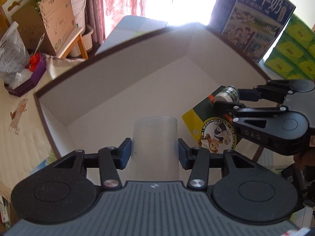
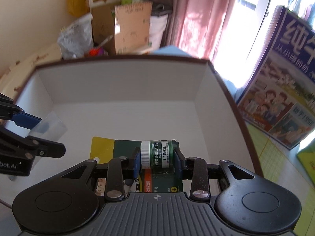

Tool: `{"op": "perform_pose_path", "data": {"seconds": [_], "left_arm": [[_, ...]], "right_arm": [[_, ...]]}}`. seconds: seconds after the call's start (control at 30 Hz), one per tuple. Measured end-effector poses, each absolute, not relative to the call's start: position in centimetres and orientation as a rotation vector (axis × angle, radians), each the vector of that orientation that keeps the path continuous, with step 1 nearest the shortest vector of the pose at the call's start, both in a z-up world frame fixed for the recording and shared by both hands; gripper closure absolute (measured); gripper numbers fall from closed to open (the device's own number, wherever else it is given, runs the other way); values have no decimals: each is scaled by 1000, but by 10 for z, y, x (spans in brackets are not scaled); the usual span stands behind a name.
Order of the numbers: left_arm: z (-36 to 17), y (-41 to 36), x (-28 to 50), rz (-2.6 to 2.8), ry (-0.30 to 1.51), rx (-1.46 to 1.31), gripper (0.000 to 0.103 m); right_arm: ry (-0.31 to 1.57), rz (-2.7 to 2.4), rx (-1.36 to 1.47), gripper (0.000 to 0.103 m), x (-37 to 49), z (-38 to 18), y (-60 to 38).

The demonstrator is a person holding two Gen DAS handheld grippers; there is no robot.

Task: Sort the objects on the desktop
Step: 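Lower the clear container into the brown box and open the left tool while right carries card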

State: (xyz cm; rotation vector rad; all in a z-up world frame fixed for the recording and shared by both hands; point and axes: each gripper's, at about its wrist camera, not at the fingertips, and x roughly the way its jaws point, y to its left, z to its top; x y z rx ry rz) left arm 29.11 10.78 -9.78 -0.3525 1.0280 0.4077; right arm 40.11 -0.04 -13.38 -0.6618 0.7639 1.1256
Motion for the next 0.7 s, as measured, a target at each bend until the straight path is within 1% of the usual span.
{"op": "perform_pose_path", "data": {"seconds": [0.23,0.37,0.43,0.47,0.5,0.53,0.57,0.6,0.63,0.67,0.7], "left_arm": [[-123,102,309,410,1109,-340,59],[-132,100,313,405,1148,-330,59],[-134,99,314,410,1160,-327,59],[-135,99,313,414,1162,-324,59],[-135,99,313,414,1164,-324,58],[-134,99,312,415,1163,-325,53],[-133,98,311,415,1160,-321,47],[-131,97,311,414,1157,-314,43],[-129,96,310,422,1152,-303,36],[-127,95,309,431,1147,-290,32],[-125,94,309,437,1142,-283,31]], "right_arm": [[832,1124,-731,71,421,-153,6],[825,1143,-736,71,424,-153,7],[817,1148,-736,63,424,-150,8],[801,1144,-742,46,423,-149,7],[779,1142,-744,32,422,-147,6],[760,1144,-740,29,421,-146,4],[753,1153,-727,27,422,-144,1],[757,1157,-719,26,422,-142,0],[759,1157,-714,25,421,-141,-1],[754,1158,-709,23,420,-139,-4],[746,1159,-705,20,418,-136,-5]]}}
